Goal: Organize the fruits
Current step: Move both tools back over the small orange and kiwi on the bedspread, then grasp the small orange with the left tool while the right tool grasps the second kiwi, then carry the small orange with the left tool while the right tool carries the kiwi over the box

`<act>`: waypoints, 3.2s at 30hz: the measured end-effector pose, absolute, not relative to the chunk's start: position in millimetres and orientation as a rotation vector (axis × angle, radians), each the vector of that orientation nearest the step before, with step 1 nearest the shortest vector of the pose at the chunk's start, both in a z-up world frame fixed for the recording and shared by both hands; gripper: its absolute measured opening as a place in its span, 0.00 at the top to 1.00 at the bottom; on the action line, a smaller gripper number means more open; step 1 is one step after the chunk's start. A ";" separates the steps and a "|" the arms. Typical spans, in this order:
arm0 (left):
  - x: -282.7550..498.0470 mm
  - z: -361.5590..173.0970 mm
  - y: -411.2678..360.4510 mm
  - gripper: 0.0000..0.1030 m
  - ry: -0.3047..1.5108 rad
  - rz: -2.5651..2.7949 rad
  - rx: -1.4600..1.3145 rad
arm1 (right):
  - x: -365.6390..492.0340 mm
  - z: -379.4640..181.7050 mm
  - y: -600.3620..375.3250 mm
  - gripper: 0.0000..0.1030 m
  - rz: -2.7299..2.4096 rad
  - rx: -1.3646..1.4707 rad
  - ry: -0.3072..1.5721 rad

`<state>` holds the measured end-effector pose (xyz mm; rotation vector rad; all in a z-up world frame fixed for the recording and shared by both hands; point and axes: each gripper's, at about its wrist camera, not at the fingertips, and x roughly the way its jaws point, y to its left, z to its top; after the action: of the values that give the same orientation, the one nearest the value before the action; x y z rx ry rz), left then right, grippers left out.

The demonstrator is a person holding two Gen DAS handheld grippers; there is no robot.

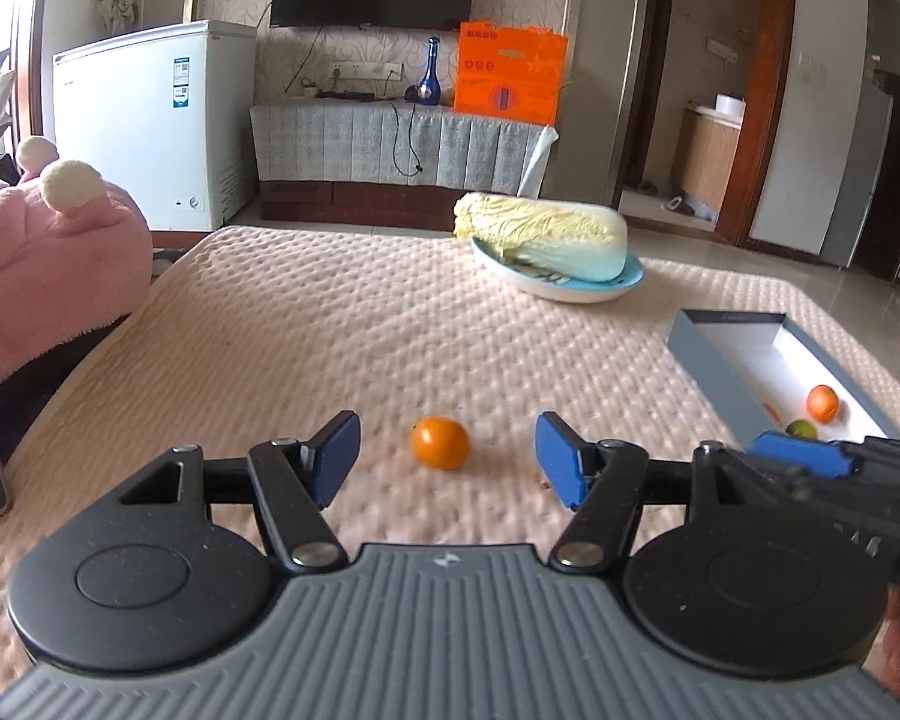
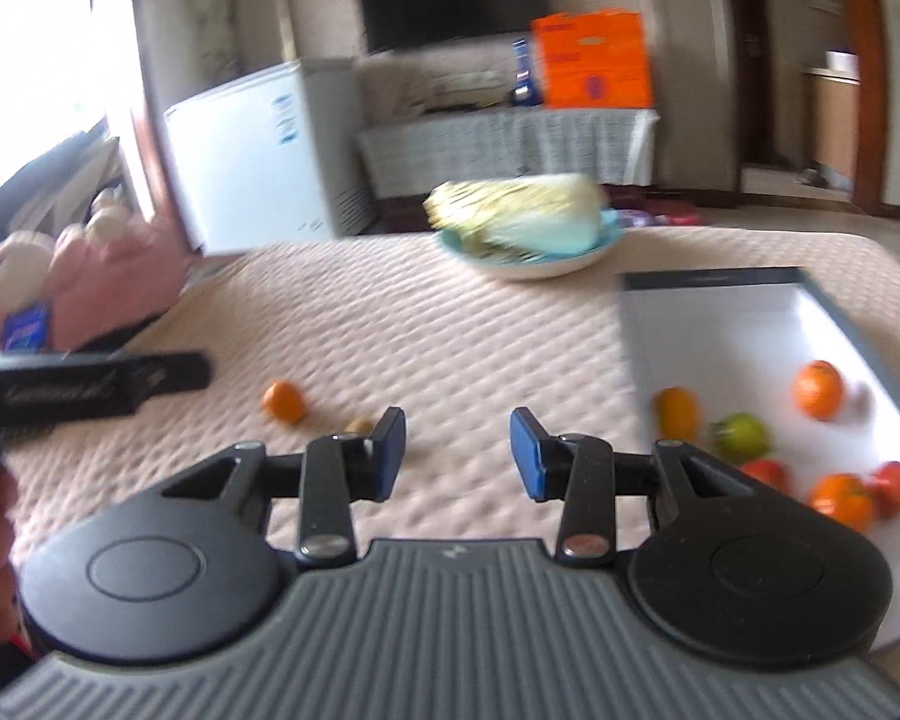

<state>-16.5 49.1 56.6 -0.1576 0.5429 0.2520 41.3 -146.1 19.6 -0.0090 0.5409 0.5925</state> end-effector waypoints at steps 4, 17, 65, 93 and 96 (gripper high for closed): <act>-5.0 42.0 57.4 0.37 0.581 0.240 -0.158 | 37.3 9.8 -119.6 0.60 0.630 -0.085 0.567; 38.6 8.5 64.7 0.45 0.634 0.216 -0.180 | 49.5 -9.7 -87.5 0.60 0.667 -0.156 0.617; 66.0 -9.2 74.7 0.63 0.649 0.223 -0.251 | 67.4 -15.4 -65.5 0.75 0.697 -0.203 0.616; 51.2 52.3 -16.0 0.63 0.552 0.118 -0.174 | 28.5 37.5 -190.0 0.75 0.587 -0.053 0.555; 51.6 55.0 -27.9 0.63 0.545 0.098 -0.170 | 22.1 43.9 -204.1 0.75 0.570 -0.031 0.537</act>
<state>51.6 -27.9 55.0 -0.1704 0.5450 0.0979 22.1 -204.1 43.9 -0.0310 0.5374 0.5703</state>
